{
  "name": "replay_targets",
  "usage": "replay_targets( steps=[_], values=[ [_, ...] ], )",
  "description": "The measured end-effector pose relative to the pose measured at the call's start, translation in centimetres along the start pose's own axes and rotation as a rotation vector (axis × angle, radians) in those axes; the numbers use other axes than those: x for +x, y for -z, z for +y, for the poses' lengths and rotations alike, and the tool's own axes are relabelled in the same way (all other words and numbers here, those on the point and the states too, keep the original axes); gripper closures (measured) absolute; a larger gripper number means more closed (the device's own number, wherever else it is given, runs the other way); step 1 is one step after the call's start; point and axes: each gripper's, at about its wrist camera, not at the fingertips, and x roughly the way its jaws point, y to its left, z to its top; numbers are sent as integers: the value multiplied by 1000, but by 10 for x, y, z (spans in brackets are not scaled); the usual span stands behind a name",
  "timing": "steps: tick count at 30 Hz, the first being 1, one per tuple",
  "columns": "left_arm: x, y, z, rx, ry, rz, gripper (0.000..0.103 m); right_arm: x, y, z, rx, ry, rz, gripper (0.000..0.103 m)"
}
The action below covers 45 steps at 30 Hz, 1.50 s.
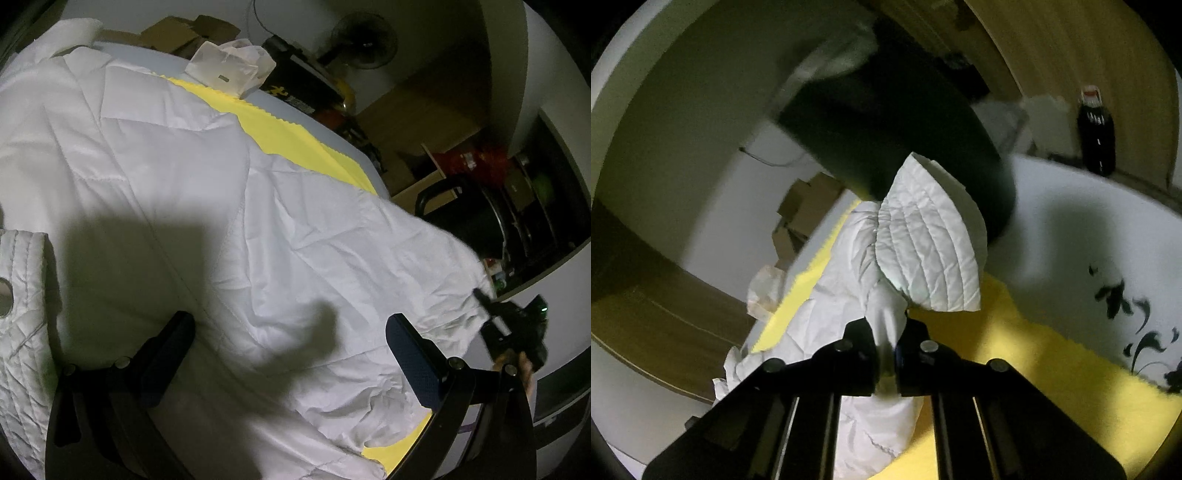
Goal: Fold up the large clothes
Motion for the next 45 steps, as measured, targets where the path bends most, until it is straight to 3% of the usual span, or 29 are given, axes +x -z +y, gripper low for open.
replay_targets(
  steps=[4,8,11,17,22,24,28,34,37,40,43,45],
  values=[
    [1,-3,-1,8,-5,11,0,-10,-4,21,-21,-19,-8,96],
    [-34,-2,2,-87,89,-25,1,-35,3,59,-83,-54,-51,96],
    [-90,4,-10,-50,114,-89,0,-63,18,111,-175,-112,-90,96],
    [-232,31,15,-30,30,-284,0,-91,74,238,-347,-246,-70,96],
    [-341,78,68,-112,-140,-417,0,-64,164,346,-509,-270,4,96],
    [-369,95,90,-156,-150,-443,0,-48,203,381,-576,-248,21,96],
    [-416,146,136,-246,-180,-498,0,1,314,441,-808,-143,5,96],
    [-448,204,186,-365,-167,-506,0,58,452,466,-989,-92,119,96],
    [-454,227,200,-401,-160,-517,0,77,501,466,-1076,-48,145,96],
    [-457,237,211,-429,-139,-522,0,85,530,460,-1133,-13,150,96],
    [-457,240,217,-430,-122,-525,0,100,541,452,-1178,36,173,77],
    [-459,239,219,-429,-109,-525,0,109,547,448,-1203,30,238,19]
  ],
)
